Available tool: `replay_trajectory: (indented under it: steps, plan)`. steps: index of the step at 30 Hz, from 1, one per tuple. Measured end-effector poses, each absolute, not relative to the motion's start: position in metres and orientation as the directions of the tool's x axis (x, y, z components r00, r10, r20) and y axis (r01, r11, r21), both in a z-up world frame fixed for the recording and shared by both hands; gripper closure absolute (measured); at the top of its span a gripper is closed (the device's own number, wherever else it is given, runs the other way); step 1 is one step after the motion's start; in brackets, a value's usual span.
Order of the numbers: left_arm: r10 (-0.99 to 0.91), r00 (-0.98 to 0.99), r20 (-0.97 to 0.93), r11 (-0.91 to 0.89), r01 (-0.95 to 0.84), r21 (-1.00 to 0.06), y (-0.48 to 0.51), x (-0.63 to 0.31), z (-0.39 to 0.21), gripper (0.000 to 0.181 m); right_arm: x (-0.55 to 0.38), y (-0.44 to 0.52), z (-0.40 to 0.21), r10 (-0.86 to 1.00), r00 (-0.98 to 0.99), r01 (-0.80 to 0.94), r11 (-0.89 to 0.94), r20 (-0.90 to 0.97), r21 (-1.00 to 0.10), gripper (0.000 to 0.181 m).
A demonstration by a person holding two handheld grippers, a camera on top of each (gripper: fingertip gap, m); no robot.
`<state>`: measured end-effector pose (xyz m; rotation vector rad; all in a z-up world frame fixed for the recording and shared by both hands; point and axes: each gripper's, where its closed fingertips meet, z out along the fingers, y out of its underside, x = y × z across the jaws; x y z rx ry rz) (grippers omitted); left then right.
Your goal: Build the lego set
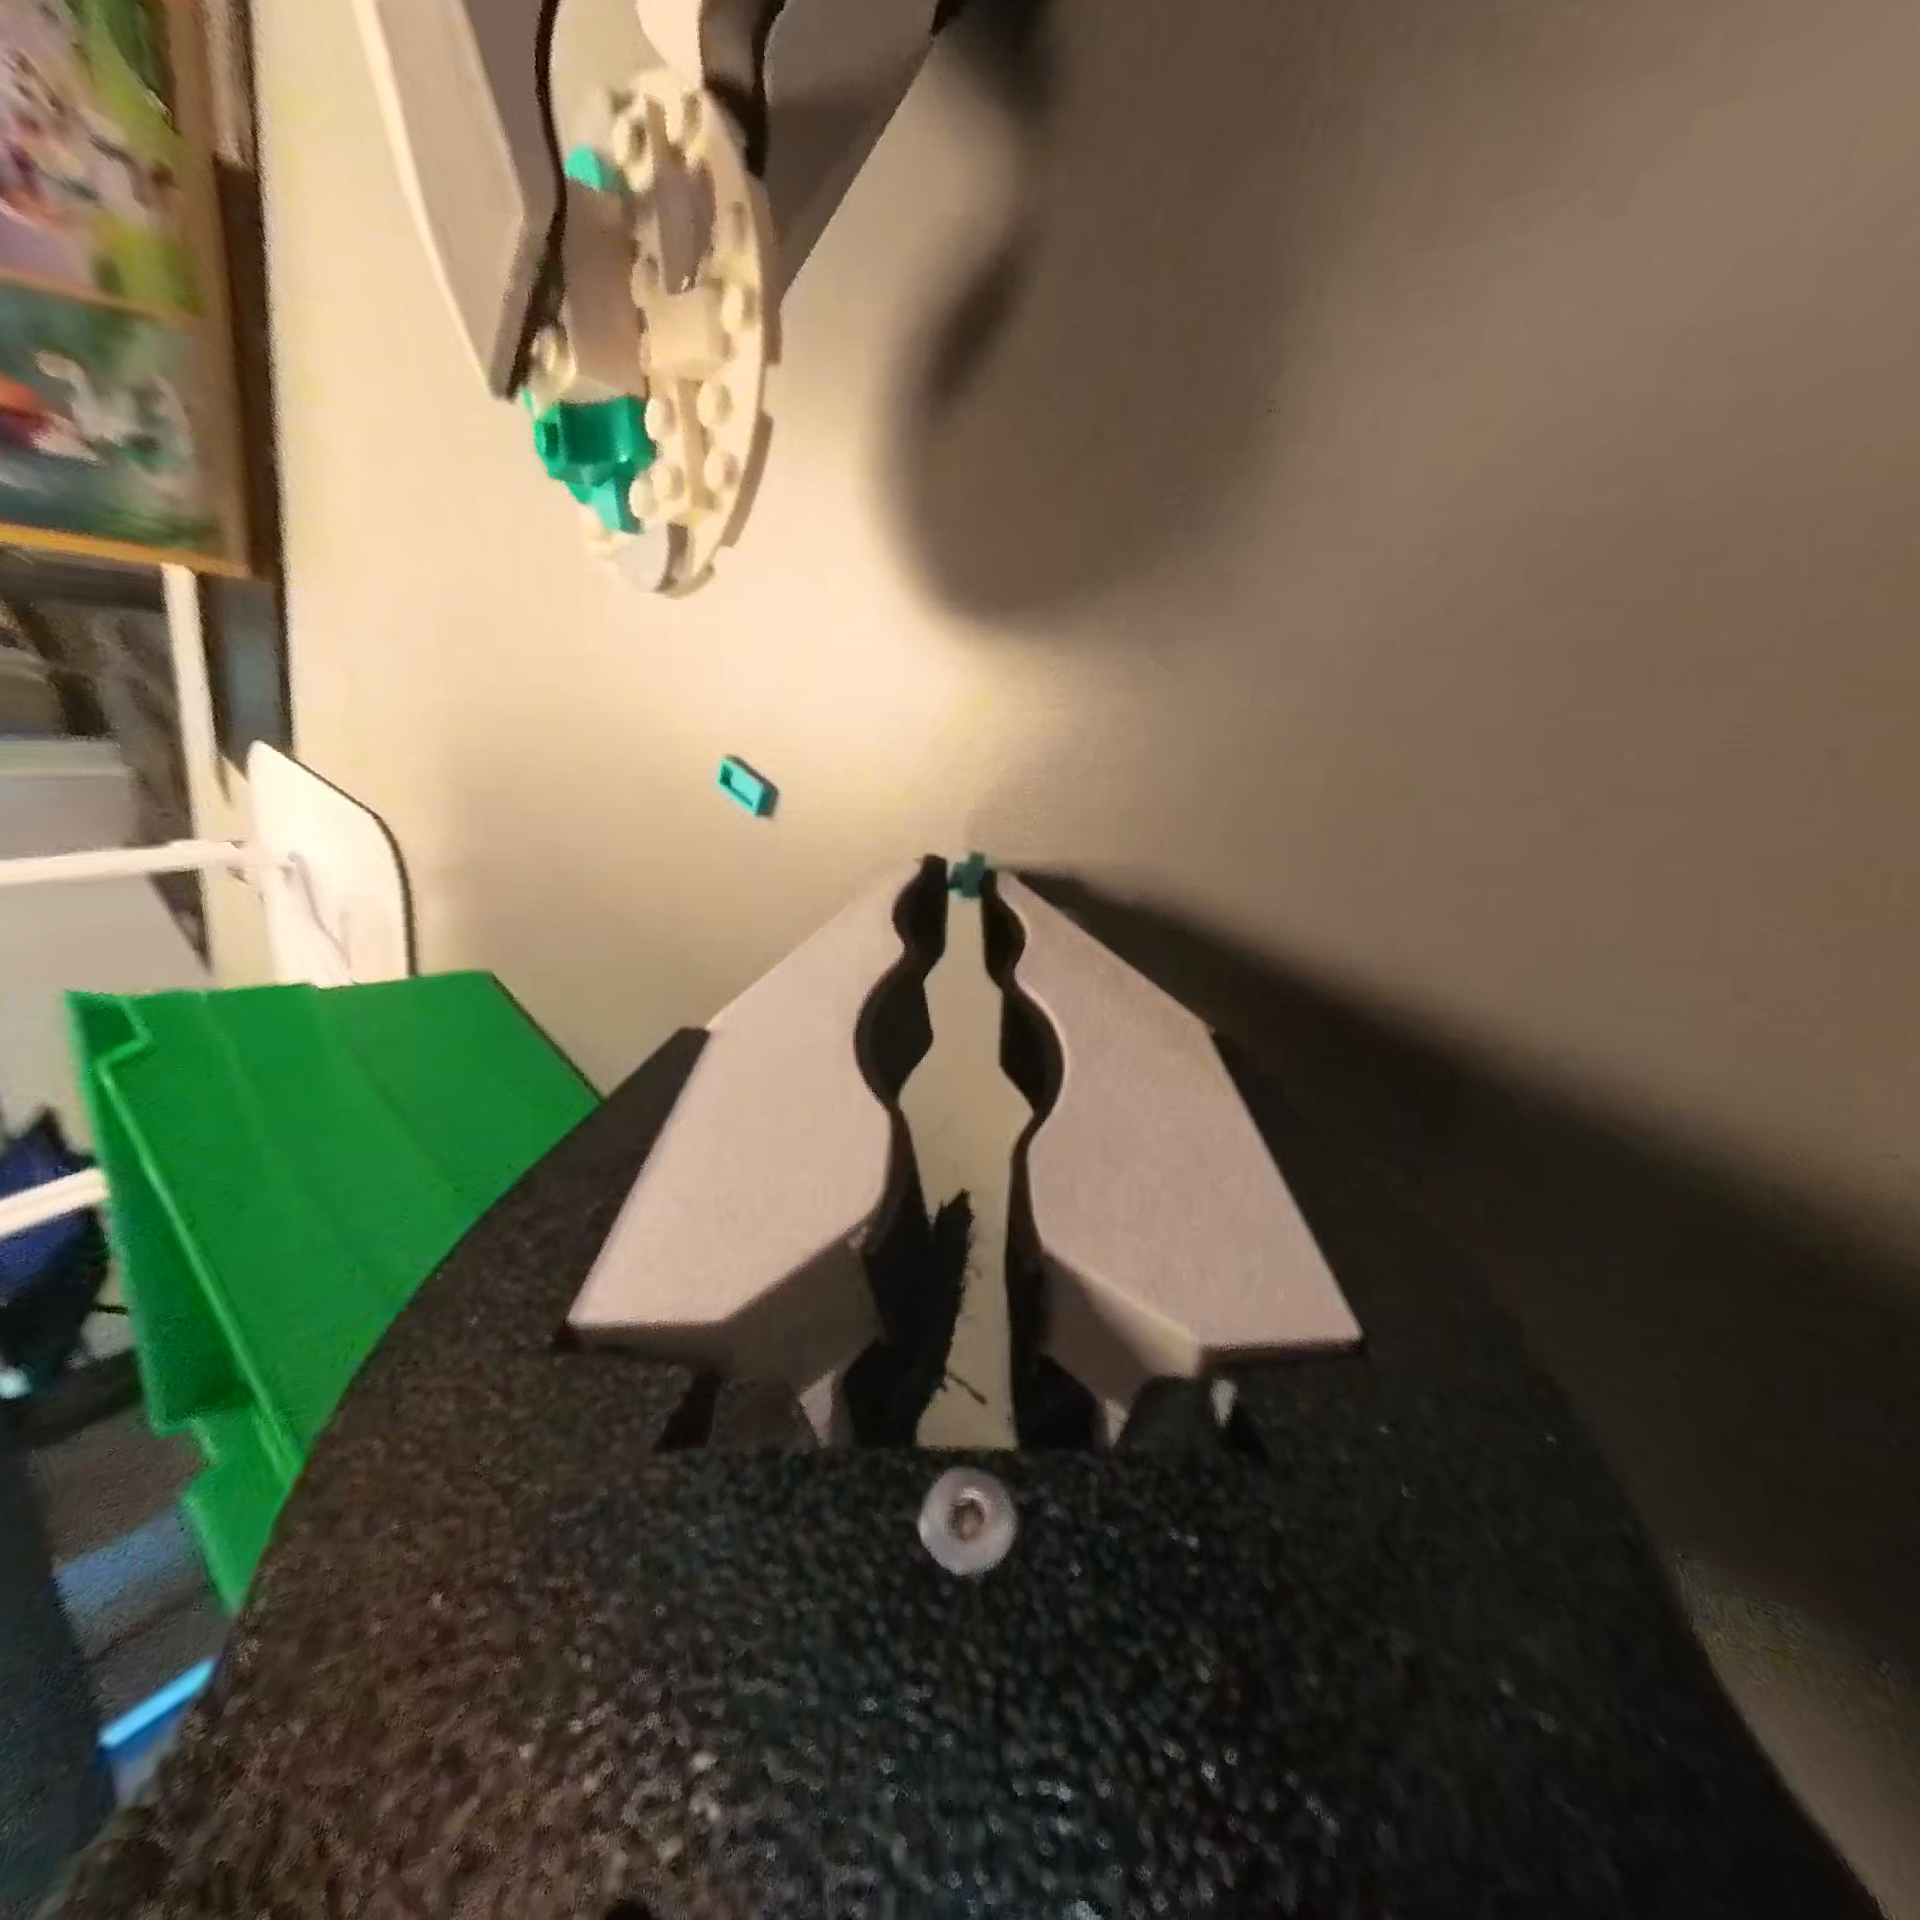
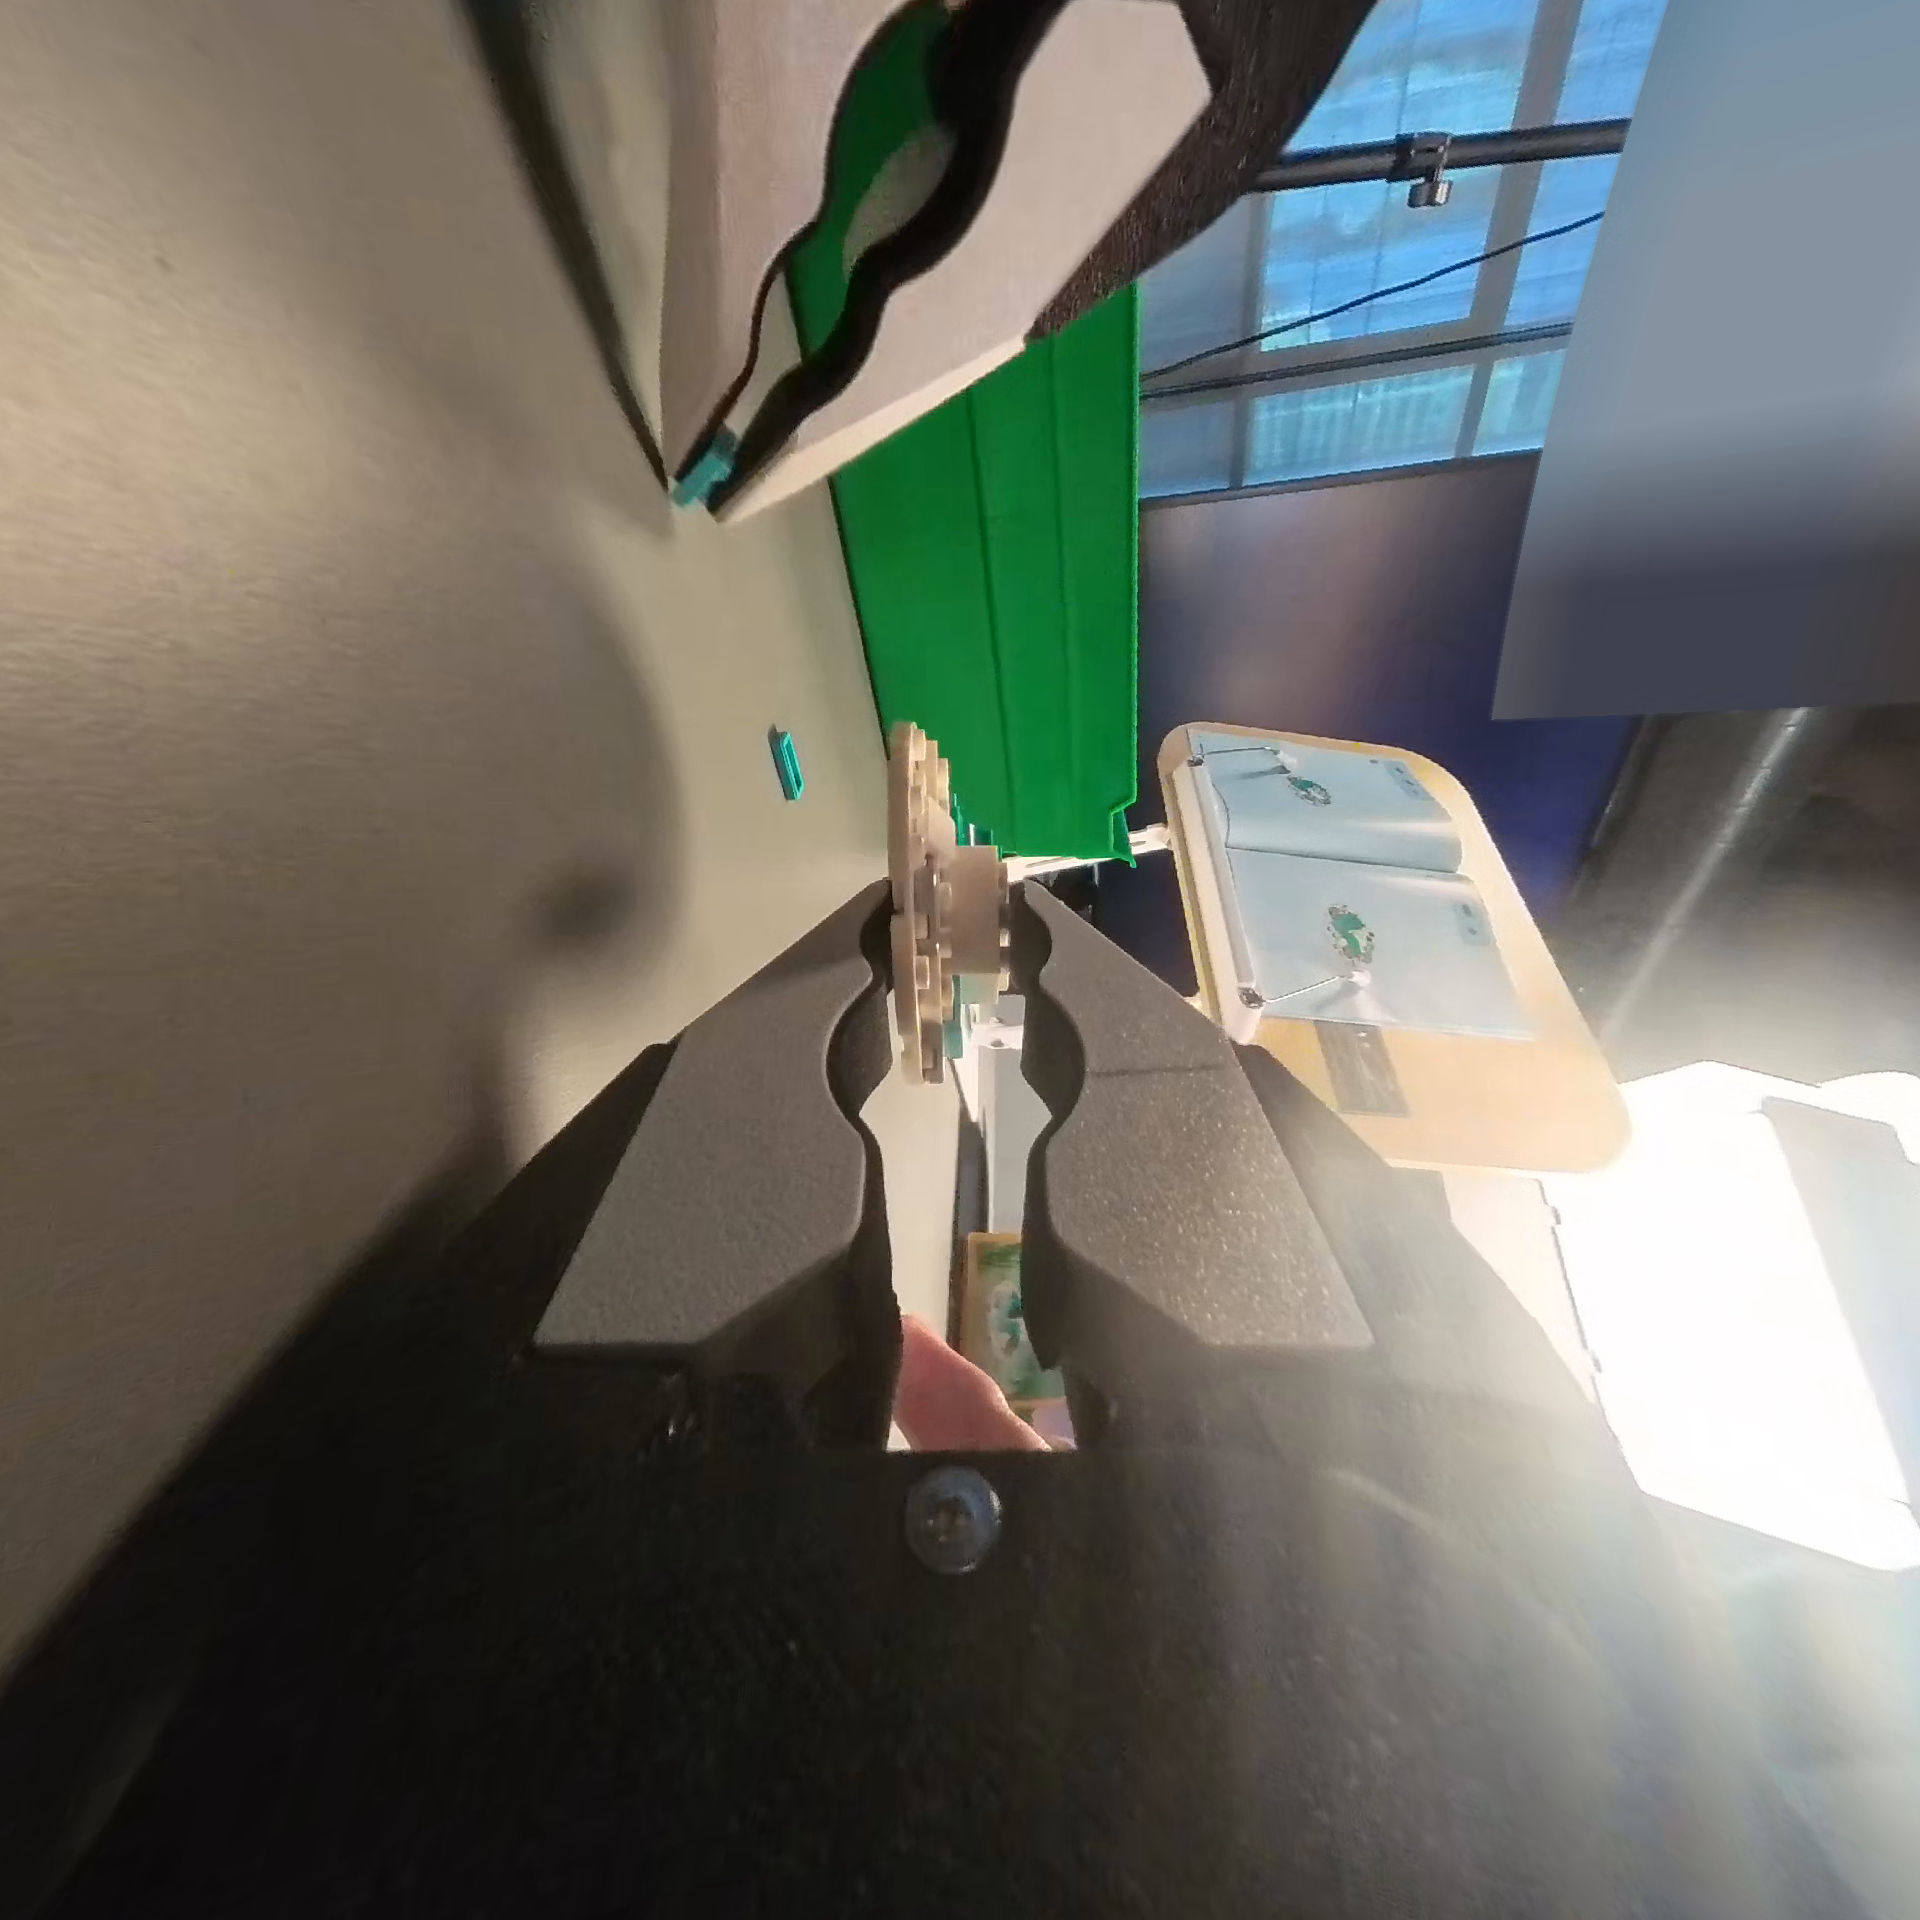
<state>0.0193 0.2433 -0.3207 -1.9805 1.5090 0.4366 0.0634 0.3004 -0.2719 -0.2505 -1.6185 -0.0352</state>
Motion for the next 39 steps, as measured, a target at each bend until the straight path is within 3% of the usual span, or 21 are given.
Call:
replay_trajectory:
  steps: [5,24,28,31,39]
  plan:
    - [-0.776,0.396,-0.490,-0.248,-0.907,-0.341,0.238,0.023,-0.314,0.153,0.064,0.299,-0.271,0.144,-0.038,0.175,0.975,0.989,-0.135,0.164]
    - [-0.709,0.653,-0.265,-0.476,-0.721,-0.503,0.234,0.007,-0.317,0.137,0.065,0.303,-0.266,0.188,-0.010,0.178,0.967,0.982,-0.183,0.162]
    - [-0.692,0.690,-0.211,-0.496,-0.667,-0.556,0.236,0.010,-0.316,0.123,0.064,0.301,-0.266,0.180,-0.010,0.174,0.969,0.984,-0.176,0.162]
    - [-0.685,0.720,-0.116,-0.535,-0.604,-0.591,0.234,0.015,-0.317,0.126,0.064,0.298,-0.266,0.161,-0.013,0.167,0.973,0.987,-0.157,0.162]
    - [-0.653,0.756,-0.055,-0.554,-0.526,-0.645,0.238,0.014,-0.321,0.154,0.063,0.296,-0.266,0.150,-0.016,0.163,0.976,0.989,-0.145,0.162]
